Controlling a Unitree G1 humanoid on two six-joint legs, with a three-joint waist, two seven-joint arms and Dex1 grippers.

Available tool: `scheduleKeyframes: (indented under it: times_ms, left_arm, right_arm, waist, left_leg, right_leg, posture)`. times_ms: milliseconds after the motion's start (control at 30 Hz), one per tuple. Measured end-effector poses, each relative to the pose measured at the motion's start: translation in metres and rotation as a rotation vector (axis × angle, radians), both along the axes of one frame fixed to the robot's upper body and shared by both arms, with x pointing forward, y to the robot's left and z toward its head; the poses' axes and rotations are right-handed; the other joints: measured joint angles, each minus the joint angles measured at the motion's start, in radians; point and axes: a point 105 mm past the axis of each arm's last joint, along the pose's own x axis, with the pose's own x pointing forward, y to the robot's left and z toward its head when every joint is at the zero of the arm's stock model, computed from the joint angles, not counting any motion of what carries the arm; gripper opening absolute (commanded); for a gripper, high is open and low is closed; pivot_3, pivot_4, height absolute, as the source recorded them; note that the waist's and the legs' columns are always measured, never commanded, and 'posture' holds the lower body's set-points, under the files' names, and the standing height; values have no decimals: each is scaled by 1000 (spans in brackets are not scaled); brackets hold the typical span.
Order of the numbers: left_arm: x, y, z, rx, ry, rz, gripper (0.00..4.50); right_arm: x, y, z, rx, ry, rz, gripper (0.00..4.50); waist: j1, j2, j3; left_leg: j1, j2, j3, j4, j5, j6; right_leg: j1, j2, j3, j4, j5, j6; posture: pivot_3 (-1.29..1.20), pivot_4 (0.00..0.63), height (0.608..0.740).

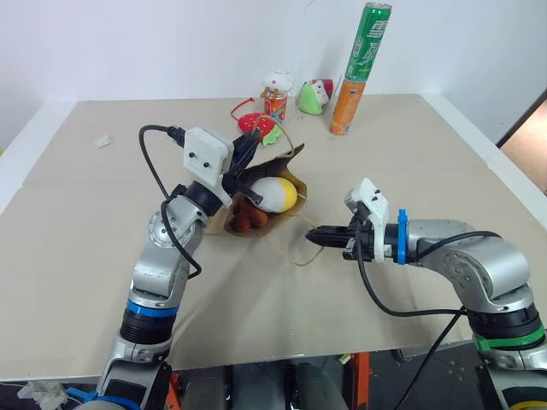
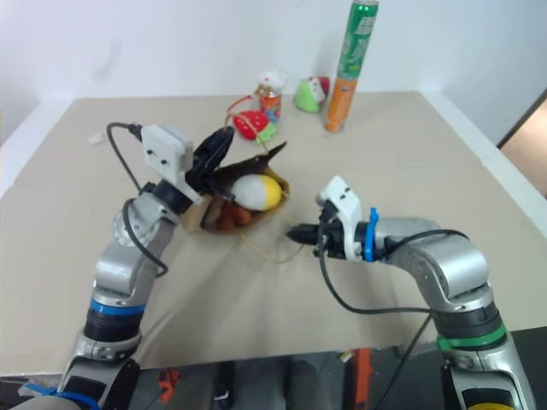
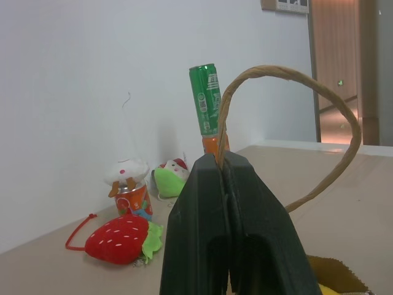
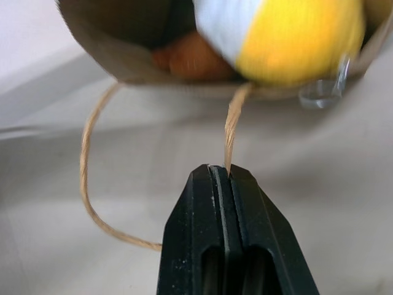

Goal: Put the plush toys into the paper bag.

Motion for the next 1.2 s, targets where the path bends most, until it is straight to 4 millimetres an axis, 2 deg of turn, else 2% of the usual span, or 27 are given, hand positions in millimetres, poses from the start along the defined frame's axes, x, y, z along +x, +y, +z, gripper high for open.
scheduleKeyframes:
  times_ms: [167, 400, 533, 667, 800, 1100, 1200]
  left_arm:
    - [1, 0, -1, 6, 2, -3, 0]
    - [6, 1, 8, 7, -14, -23, 0]
    - [6, -1, 10, -17, -6, -50, 0]
    - [6, -3, 9, -20, -4, -58, 0]
    - [5, -7, 9, -21, -1, -67, 0]
    - [4, -7, 8, -19, 17, -79, 0]
    - [3, -7, 5, -1, 29, -92, 0]
  right_arm:
    - [2, -1, 39, 61, -100, 37, 254]
    - [-10, -23, 122, 101, -252, 93, 254]
    - [-18, -29, 149, 136, -249, 135, 254]
    - [-10, -32, 141, 123, -247, 108, 254]
    - [-2, -28, 116, 107, -194, 106, 254]
    - [1, -28, 116, 115, -215, 105, 254]
    - [4, -29, 107, 98, -200, 98, 254]
  waist:
    - [0, 0, 0]
    - [1, 0, 0]
    - [0, 0, 0]
    - [0, 0, 0]
    - [-1, 0, 0]
    - [0, 0, 0]
    - [0, 0, 0]
  left_leg:
    - [0, 0, 0, 0, 0, 0]
    - [0, 0, 0, -1, 0, 0]
    - [0, 0, 1, -1, 0, -1]
    - [0, 1, 0, -1, 0, 0]
    - [-1, 0, 2, -1, 0, 0]
    - [-1, 0, 2, -1, 0, 0]
    - [-1, 0, 2, -1, 0, 0]
  right_leg:
    - [0, 0, 0, 0, 0, 0]
    - [0, -1, 0, -1, -1, 0]
    - [-1, -1, 1, -1, -1, -1]
    - [-1, 0, 1, -1, -1, 0]
    - [-2, -1, 3, 0, 0, 1]
    - [-2, 0, 3, 0, 0, 1]
    - [-2, 0, 3, 0, 0, 1]
  posture:
    - [0, 150, 740]
    - [0, 150, 740]
    - [0, 150, 740]
    - [0, 150, 740]
    - [0, 150, 740]
    - [0, 150, 740]
    - [0, 150, 740]
